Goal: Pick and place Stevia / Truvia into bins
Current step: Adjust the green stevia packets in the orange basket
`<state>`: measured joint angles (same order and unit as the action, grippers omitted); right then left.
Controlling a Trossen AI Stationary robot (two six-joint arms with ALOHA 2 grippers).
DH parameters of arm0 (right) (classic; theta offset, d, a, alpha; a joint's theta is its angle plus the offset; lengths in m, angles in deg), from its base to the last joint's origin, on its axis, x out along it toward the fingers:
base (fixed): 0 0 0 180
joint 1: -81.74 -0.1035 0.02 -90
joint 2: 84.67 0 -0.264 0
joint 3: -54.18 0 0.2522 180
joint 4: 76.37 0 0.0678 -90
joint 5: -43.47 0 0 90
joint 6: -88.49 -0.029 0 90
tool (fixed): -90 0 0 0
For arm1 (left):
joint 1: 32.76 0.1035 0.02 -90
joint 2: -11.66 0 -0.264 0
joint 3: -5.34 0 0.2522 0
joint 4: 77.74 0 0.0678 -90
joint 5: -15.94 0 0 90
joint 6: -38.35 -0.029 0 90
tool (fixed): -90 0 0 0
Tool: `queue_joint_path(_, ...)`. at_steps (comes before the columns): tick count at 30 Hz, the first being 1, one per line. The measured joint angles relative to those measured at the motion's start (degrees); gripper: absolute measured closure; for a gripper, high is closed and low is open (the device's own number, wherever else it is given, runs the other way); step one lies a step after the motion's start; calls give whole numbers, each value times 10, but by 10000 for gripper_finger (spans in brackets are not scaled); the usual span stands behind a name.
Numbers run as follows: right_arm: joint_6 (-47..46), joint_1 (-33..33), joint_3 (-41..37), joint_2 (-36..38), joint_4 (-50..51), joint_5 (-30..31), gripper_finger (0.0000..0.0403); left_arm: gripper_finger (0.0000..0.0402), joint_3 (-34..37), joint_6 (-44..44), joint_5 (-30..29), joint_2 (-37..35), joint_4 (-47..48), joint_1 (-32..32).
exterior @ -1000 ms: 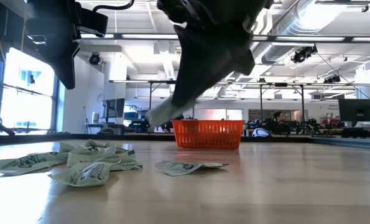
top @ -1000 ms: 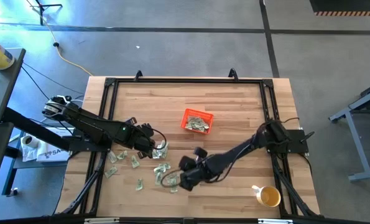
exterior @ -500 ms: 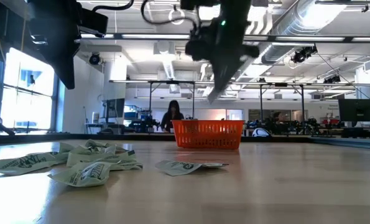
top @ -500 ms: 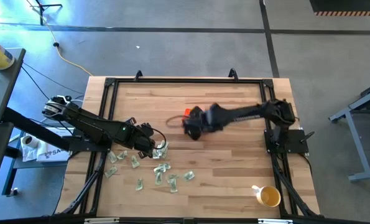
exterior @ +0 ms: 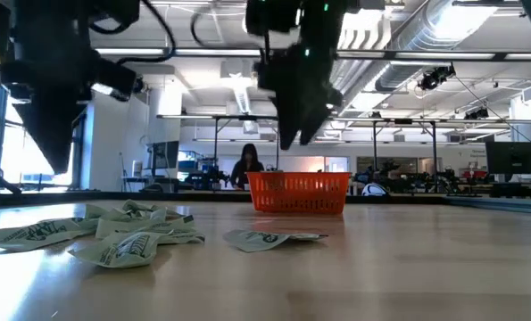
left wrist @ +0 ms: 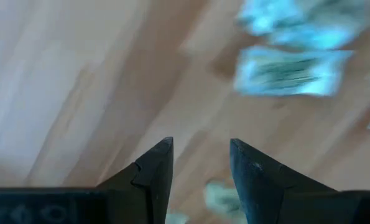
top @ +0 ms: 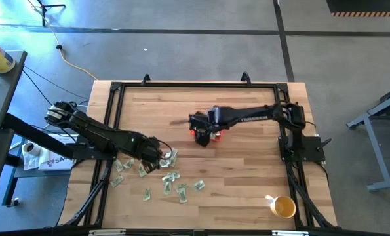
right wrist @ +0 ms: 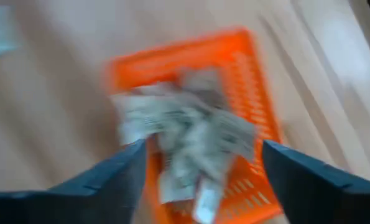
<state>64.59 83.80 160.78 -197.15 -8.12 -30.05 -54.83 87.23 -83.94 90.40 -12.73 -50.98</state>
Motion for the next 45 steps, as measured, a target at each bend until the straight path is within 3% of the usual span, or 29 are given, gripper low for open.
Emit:
queue_joint_path(4, 82, -80, 1, 6, -8, -45, 52, 211, 0, -37, -14, 0, -52, -2)
queue_joint_path(8, 84, -156, 1, -12, -1, -41, 81, 211, -1, -39, -27, 0, -60, -1)
queue_joint_path(11, 40, -166, 0, -17, 3, 6, 152, 211, -1, -42, -27, 0, -65, -1)
queue_joint_path(14, -3, -137, 0, -7, 18, 46, 256, 211, -1, -42, -27, 0, -62, -1)
queue_joint_path(16, -9, -108, 0, -3, 23, 44, 335, 211, -1, -41, -27, 0, -63, -1)
queue_joint_path(18, 19, -78, 0, -3, 14, 19, 384, 211, -1, -36, -27, 0, -64, -1)
queue_joint_path(24, 82, -3, 0, -17, -24, -72, 354, 211, -1, -8, -27, 0, -63, -1)
queue_joint_path(30, 128, 31, 1, -37, -68, -144, 397, 211, -1, 9, -26, 0, -62, -2)
queue_joint_path(36, 147, 36, 1, -57, -79, -168, 387, 211, -1, 20, -27, 0, -61, -2)
queue_joint_path(45, 155, 49, 1, -51, -81, -153, 397, 211, -1, 22, -27, 0, -61, -2)
